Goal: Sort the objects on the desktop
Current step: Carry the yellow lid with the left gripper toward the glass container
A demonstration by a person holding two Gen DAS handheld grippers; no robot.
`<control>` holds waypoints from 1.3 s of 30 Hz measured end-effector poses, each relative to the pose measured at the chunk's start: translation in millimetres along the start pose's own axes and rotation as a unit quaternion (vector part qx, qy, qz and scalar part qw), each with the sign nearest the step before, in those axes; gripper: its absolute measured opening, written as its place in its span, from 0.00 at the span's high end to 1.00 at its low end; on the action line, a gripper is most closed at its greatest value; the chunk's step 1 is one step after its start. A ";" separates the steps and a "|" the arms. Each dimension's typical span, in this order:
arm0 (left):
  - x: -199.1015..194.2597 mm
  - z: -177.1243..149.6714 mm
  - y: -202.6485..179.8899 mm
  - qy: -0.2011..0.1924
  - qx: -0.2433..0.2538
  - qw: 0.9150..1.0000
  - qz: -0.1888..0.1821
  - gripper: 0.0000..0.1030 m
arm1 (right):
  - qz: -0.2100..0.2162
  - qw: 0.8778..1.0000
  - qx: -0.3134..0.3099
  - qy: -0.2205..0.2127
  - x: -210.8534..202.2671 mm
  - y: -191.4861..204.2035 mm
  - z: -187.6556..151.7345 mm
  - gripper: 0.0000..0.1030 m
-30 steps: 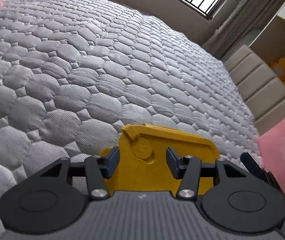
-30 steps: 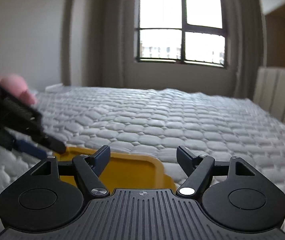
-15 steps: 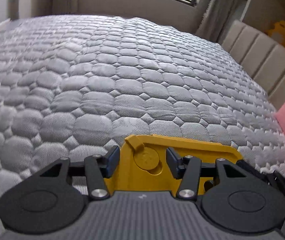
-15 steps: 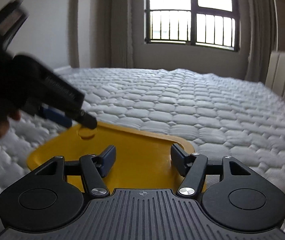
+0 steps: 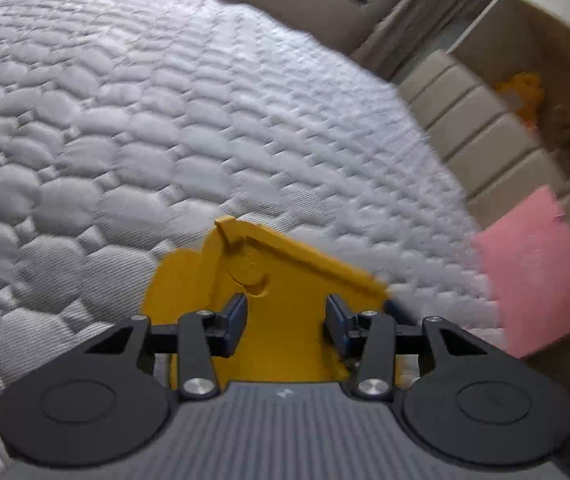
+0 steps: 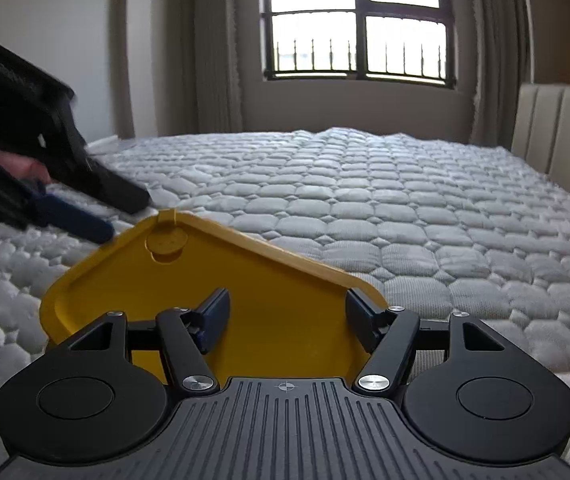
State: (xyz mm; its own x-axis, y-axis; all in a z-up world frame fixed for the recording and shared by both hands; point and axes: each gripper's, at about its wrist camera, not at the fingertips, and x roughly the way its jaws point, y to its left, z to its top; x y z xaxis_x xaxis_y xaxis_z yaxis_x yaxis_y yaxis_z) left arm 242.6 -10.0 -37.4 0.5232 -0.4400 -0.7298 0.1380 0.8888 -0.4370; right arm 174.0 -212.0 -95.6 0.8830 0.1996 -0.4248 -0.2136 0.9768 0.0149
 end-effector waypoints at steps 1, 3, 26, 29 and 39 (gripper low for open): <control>1.6 -1.6 3.1 0.000 -0.007 1.000 0.000 0.57 | 0.006 1.000 -0.023 0.002 3.8 3.3 1.9 0.30; 2.2 -4.8 9.4 -0.004 -0.022 1.000 -0.006 0.58 | 0.020 0.998 -0.056 0.010 14.6 5.1 6.4 0.30; -14.6 -11.0 -8.8 -0.055 -0.027 0.998 0.027 0.54 | 0.088 0.995 -0.008 -0.043 -4.6 -23.4 23.9 0.30; -20.2 -9.2 -10.9 -0.065 -0.035 0.997 0.013 0.53 | 0.022 0.993 0.080 -0.088 -29.1 -48.1 41.5 0.29; 11.2 -13.4 6.7 -0.008 -0.096 0.994 -0.046 0.57 | 0.031 0.993 0.107 -0.034 0.6 -28.7 10.1 0.70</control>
State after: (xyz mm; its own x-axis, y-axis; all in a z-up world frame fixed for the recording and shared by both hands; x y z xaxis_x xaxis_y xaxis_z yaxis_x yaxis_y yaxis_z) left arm 238.1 -10.6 -55.6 0.5298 -0.5155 -0.6735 0.0247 0.8032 -0.5952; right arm 184.9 -239.1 -87.2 0.8985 0.2581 -0.3550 -0.1819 0.9551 0.2341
